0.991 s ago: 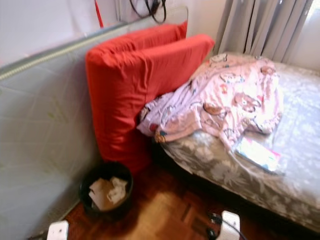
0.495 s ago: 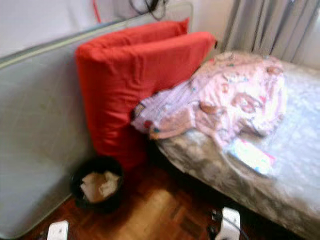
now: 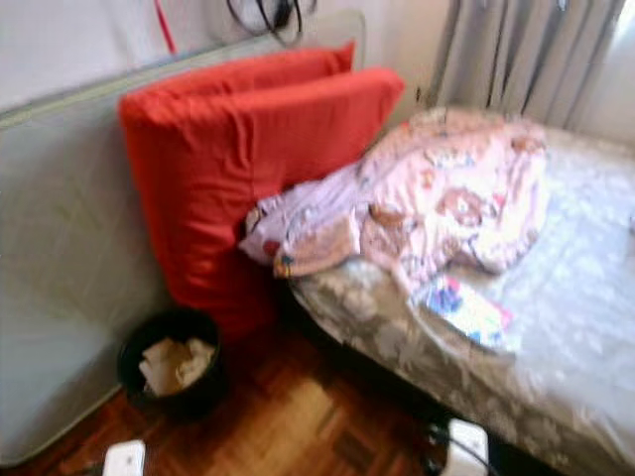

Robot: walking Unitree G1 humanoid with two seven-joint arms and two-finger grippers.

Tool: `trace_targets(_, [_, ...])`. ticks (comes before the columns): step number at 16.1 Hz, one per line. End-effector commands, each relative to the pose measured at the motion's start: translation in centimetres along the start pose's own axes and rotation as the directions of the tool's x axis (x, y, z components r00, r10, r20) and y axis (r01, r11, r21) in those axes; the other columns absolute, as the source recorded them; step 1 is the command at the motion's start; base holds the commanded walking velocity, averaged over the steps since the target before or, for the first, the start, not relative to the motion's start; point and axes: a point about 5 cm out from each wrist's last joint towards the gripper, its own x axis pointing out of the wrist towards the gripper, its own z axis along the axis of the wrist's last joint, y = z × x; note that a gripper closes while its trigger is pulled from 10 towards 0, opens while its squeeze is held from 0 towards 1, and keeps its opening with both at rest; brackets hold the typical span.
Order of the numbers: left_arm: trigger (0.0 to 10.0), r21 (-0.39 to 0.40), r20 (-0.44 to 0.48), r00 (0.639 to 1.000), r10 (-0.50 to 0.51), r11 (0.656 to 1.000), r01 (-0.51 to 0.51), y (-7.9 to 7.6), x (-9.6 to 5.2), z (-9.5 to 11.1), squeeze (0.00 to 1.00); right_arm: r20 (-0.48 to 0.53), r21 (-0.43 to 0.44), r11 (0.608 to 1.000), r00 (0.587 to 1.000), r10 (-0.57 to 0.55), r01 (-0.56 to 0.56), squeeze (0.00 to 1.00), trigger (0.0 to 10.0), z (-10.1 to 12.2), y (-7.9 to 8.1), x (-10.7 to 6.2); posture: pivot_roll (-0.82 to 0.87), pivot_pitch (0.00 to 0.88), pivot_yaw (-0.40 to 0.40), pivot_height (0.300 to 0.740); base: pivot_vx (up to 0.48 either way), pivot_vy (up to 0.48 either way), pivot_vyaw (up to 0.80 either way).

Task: Clean up the room

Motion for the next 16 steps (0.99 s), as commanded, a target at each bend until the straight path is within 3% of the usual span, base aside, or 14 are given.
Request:
trace_targets(1, [10.0, 0.002, -0.016, 1.0, 0.017, 1.0, -0.017, 0.66, -0.11, -0.29, 0.0, 0.003, 0.002, 1.0, 1.0, 0.017, -0.017, 0.0, 10.0, 0.18, 0.78, 0.14, 0.03, 0.0, -0.026, 0.74, 0.0, -0.244, 0.0])
trace_targets(8, [10.0, -0.003, -0.015, 1.0, 0.018, 1.0, -0.018, 0.6, -0.07, -0.15, 0.0, -0.003, 0.005, 1.0, 1.0, 0.009, -0.009, 0.0, 10.0, 0.12, 0.77, 0.15, 0.02, 0.0, -0.019, 0.74, 0.0, -0.242, 0.0])
trace_targets(13, [10.0, 0.0, -0.015, 1.0, 0.019, 1.0, -0.019, 0.71, -0.07, -0.08, 0.0, -0.017, -0.012, 1.0, 1.0, 0.013, -0.013, 0.0, 10.0, 0.02, 0.8, 0.15, 0.02, 0.0, -0.019, 0.74, 0.0, -0.144, -0.78])
trace_targets(16, [10.0, -0.001, -0.014, 1.0, 0.023, 1.0, -0.024, 0.75, -0.07, -0.06, 0.0, -0.003, 0.003, 1.0, 1.0, 0.012, -0.012, 0.0, 10.0, 0.09, 0.82, 0.15, 0.02, 0.0, -0.02, 0.74, 0.0, -0.08, 0.0])
